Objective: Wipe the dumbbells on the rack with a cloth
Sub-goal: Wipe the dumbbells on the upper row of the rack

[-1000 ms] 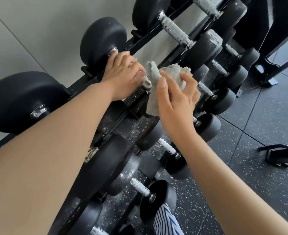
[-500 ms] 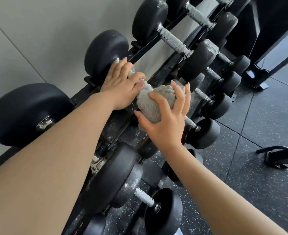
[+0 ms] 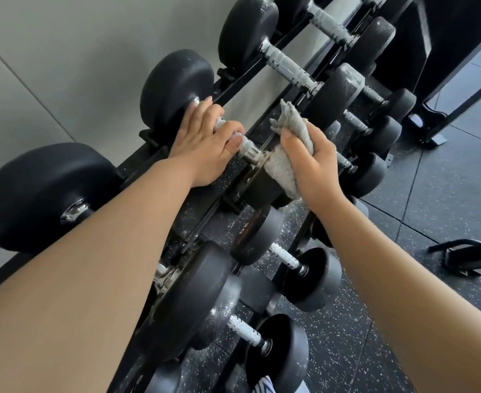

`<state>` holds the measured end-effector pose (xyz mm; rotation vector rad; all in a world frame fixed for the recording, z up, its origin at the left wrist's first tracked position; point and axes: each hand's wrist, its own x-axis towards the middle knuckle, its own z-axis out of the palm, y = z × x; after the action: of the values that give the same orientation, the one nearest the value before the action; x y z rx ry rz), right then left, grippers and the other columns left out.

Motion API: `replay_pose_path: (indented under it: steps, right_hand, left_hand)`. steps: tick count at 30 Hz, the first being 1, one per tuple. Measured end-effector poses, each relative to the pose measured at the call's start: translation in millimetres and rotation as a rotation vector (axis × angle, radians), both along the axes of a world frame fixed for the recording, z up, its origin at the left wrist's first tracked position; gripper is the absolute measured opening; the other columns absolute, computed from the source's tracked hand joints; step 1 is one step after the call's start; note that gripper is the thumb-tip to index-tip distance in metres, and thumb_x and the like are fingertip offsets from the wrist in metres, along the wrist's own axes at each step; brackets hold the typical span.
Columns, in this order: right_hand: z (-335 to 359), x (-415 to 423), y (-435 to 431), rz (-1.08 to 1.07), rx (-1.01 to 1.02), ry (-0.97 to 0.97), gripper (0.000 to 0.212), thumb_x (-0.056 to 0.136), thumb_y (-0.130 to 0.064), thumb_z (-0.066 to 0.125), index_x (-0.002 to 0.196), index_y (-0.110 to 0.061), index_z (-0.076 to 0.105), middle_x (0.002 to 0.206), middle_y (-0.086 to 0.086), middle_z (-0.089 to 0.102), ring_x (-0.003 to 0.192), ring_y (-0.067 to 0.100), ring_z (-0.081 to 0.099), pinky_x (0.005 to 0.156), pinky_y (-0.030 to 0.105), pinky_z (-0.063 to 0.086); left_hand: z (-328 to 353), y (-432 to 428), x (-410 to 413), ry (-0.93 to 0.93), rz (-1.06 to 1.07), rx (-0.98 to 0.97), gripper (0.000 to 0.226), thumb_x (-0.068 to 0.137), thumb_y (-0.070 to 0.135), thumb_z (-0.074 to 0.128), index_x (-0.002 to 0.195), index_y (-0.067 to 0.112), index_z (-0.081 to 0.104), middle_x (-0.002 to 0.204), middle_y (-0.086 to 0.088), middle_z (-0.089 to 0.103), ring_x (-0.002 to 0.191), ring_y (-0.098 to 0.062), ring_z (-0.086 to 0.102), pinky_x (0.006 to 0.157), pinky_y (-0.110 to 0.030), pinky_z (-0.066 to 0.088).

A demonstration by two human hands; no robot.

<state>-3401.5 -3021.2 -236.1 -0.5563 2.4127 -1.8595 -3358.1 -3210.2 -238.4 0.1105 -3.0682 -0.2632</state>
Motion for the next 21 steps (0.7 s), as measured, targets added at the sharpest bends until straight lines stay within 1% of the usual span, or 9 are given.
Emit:
replay_pose_path:
  steps: [2, 4, 5, 7, 10, 13, 17, 19, 21]
  right_hand:
    - [0, 2, -2, -0.040, 0.010, -0.031, 0.028, 0.089, -0.041, 0.057, 0.090, -0.014, 0.064, 0.089, 0.007, 0.058, 0.090, 0.034, 0.060, 0.078, 0.058, 0.051]
    - [-2, 19, -9, -0.115, 0.011, 0.019, 0.019, 0.090, -0.038, 0.059, 0.099, -0.023, 0.066, 0.102, -0.010, 0.055, 0.102, 0.014, 0.057, 0.091, 0.049, 0.052]
    - [-5, 32, -13, -0.159, 0.013, 0.063, 0.024, 0.089, -0.038, 0.061, 0.110, -0.026, 0.066, 0.117, -0.015, 0.051, 0.115, 0.008, 0.053, 0.098, 0.044, 0.050]
    - [-16, 52, -19, -0.224, 0.096, 0.192, 0.045, 0.087, -0.040, 0.066, 0.130, -0.027, 0.060, 0.148, -0.007, 0.036, 0.141, 0.020, 0.035, 0.110, 0.043, 0.040]
    - [-29, 60, -19, -0.234, 0.238, 0.313, 0.058, 0.083, -0.044, 0.070, 0.137, -0.027, 0.054, 0.159, 0.009, 0.022, 0.149, 0.034, 0.019, 0.110, 0.056, 0.037]
    - [-25, 49, -13, -0.210, 0.226, 0.285, 0.058, 0.080, -0.048, 0.071, 0.133, -0.032, 0.056, 0.159, 0.004, 0.025, 0.148, 0.030, 0.024, 0.103, 0.057, 0.043]
    - [-11, 37, -8, -0.157, 0.174, 0.186, 0.047, 0.078, -0.047, 0.068, 0.123, -0.037, 0.062, 0.146, -0.006, 0.041, 0.142, 0.019, 0.035, 0.104, 0.046, 0.044]
    - [-1, 26, -5, -0.086, 0.154, 0.093, 0.033, 0.080, -0.045, 0.065, 0.112, -0.041, 0.066, 0.128, -0.014, 0.050, 0.127, 0.011, 0.046, 0.099, 0.038, 0.045]
    - [10, 8, -3, -0.007, 0.164, -0.001, 0.007, 0.084, -0.040, 0.062, 0.090, -0.040, 0.066, 0.102, -0.016, 0.058, 0.101, 0.007, 0.055, 0.089, 0.037, 0.047]
  left_hand:
    - [1, 0, 0, -0.014, 0.002, 0.006, 0.041, 0.102, 0.044, 0.013, 0.132, 0.033, 0.038, 0.151, -0.010, 0.012, 0.145, -0.022, -0.014, 0.112, -0.035, -0.021]
    - [2, 1, 0, -0.023, 0.004, 0.003, 0.040, 0.102, 0.044, 0.012, 0.132, 0.032, 0.038, 0.151, -0.010, 0.011, 0.145, -0.022, -0.015, 0.112, -0.035, -0.021]
    - [2, 1, 0, -0.024, 0.006, 0.004, 0.040, 0.102, 0.044, 0.013, 0.131, 0.032, 0.038, 0.151, -0.010, 0.011, 0.145, -0.022, -0.015, 0.112, -0.035, -0.021]
    - [3, 0, 1, -0.029, 0.009, 0.007, 0.041, 0.102, 0.045, 0.013, 0.133, 0.032, 0.037, 0.152, -0.009, 0.011, 0.145, -0.022, -0.016, 0.112, -0.036, -0.021]
    - [3, 2, 1, -0.030, 0.014, -0.005, 0.043, 0.102, 0.046, 0.013, 0.135, 0.031, 0.035, 0.153, -0.009, 0.011, 0.145, -0.023, -0.015, 0.112, -0.036, -0.020]
    - [1, 4, 3, 0.016, 0.020, -0.011, 0.042, 0.102, 0.046, 0.014, 0.135, 0.031, 0.037, 0.153, -0.009, 0.013, 0.146, -0.022, -0.013, 0.112, -0.034, -0.021]
    - [-1, 6, 4, 0.049, 0.031, -0.002, 0.044, 0.102, 0.044, 0.014, 0.135, 0.029, 0.039, 0.153, -0.009, 0.016, 0.147, -0.023, -0.010, 0.115, -0.037, -0.017]
    - [0, 7, 4, 0.040, 0.039, -0.011, 0.043, 0.102, 0.043, 0.014, 0.135, 0.030, 0.040, 0.153, -0.009, 0.017, 0.147, -0.023, -0.009, 0.116, -0.037, -0.016]
    - [2, 9, 4, 0.031, 0.048, -0.024, 0.041, 0.103, 0.042, 0.015, 0.133, 0.032, 0.042, 0.152, -0.008, 0.020, 0.147, -0.022, -0.007, 0.115, -0.036, -0.015]
